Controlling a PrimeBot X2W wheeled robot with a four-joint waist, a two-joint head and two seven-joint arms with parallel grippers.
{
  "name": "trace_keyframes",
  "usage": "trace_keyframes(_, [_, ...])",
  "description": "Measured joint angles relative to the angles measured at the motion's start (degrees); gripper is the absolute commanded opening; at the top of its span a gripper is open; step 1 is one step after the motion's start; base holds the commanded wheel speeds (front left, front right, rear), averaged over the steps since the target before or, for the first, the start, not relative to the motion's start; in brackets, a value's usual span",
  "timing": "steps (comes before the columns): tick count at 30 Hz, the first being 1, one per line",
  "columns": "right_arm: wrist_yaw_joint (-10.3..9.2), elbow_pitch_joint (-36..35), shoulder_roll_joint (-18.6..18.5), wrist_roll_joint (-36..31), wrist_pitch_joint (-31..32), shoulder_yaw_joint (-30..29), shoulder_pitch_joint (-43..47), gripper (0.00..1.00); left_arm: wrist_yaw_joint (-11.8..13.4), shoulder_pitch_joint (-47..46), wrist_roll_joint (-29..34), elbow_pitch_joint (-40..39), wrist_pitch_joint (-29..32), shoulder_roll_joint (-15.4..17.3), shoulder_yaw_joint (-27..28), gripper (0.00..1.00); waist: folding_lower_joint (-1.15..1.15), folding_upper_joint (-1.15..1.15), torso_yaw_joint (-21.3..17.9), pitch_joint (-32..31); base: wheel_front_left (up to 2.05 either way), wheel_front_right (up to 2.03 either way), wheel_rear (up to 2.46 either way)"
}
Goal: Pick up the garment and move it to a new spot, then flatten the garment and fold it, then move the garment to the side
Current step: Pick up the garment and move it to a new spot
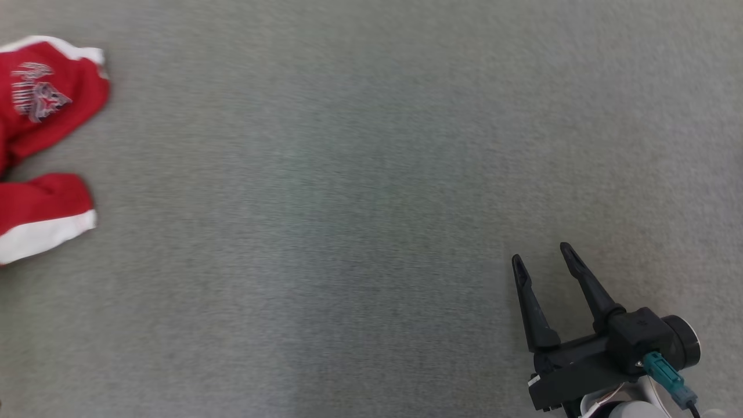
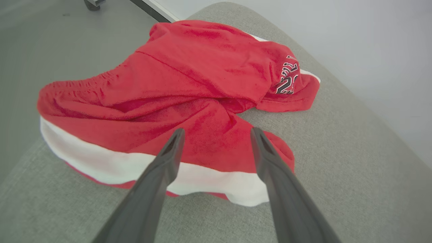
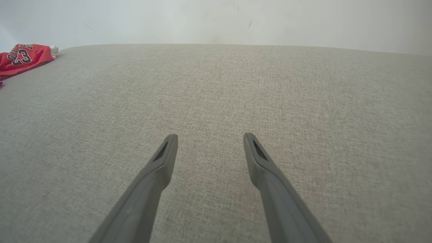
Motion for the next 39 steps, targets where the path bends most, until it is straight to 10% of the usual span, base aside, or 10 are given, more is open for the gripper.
trace_keyframes(12, [0.0,-2.6,0.1,-0.4,0.2,0.5,0.5,1.0,1.0,-2.9,-1.2,8.8,3.2,1.5,-1.0,1.0,-0.03,-0.02,-6.3,5.8,0.0,0.0,0.0])
trace_keyframes(14, [0.0,-2.6,0.1,-0.4,0.2,0.6,0.4,1.0,1.2,-2.9,-1.2,9.1,3.5,1.8,-1.0,0.0,-0.03,-0.02,-6.6,6.0,0.0,0.0,0.0])
trace_keyframes(39, [0.0,12.1,1.2,7.1,-6.3,4.0,1.9,1.0,2.3,-1.4,4.9,-10.3,5.7,8.5,-5.6,0.0,-0.03,-0.02,-8.0,-14.7,0.0,0.0,0.0])
